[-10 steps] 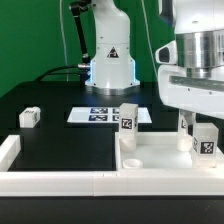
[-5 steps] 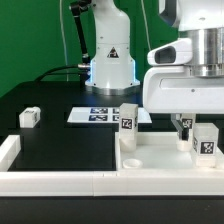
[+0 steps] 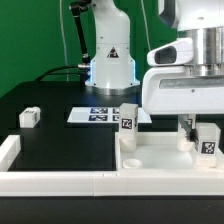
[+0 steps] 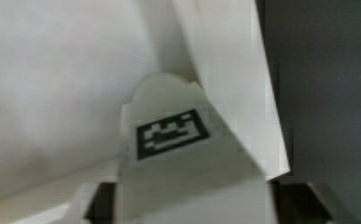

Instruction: Assemble square table

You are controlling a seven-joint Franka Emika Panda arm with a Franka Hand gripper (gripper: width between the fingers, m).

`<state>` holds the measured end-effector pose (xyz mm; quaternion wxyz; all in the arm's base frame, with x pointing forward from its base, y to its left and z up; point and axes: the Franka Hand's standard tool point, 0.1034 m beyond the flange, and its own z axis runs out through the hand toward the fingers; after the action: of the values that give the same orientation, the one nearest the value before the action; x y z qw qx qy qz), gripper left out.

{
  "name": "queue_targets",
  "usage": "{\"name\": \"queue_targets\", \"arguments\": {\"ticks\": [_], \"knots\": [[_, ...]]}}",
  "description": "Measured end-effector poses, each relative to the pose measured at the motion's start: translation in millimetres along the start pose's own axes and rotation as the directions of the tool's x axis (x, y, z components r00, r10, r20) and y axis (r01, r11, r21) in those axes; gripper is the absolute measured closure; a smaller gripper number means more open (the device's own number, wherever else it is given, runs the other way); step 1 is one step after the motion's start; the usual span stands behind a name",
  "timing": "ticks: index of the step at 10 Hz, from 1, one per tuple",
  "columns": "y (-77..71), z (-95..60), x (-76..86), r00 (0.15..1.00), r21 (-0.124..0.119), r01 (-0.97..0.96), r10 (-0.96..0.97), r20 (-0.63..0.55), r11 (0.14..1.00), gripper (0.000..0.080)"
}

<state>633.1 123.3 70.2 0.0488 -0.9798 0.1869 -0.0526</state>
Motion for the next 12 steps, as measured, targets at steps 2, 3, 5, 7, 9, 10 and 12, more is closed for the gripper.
{"name": "queue_targets", "arguments": {"ticks": [2,3,5,7,9,10,12], "knots": [[3.9,0.7,0.5,0.993,-0.006,-0.122,0.122,0.003,0.993,0.0506],[5.4,0.5,1.4,0.954,-0.008,-0.301,0.301,0.002,0.954,0.0506],[4.8,0.5,-2.2,0.774,-0.026,-0.632,0.632,0.022,0.775,0.0506],[7.8,0.6,0.6,0.495,-0.037,-0.866,0.865,0.078,0.498,0.0506],[9.1,0.7,0.6,0.366,-0.049,-0.928,0.927,0.079,0.370,0.0506],[9.5,1.7,-1.1,0.321,-0.057,-0.944,0.944,0.077,0.325,0.0506],[8.7,2.6,-3.0,0.203,-0.064,-0.976,0.977,0.069,0.207,0.0506]]}}
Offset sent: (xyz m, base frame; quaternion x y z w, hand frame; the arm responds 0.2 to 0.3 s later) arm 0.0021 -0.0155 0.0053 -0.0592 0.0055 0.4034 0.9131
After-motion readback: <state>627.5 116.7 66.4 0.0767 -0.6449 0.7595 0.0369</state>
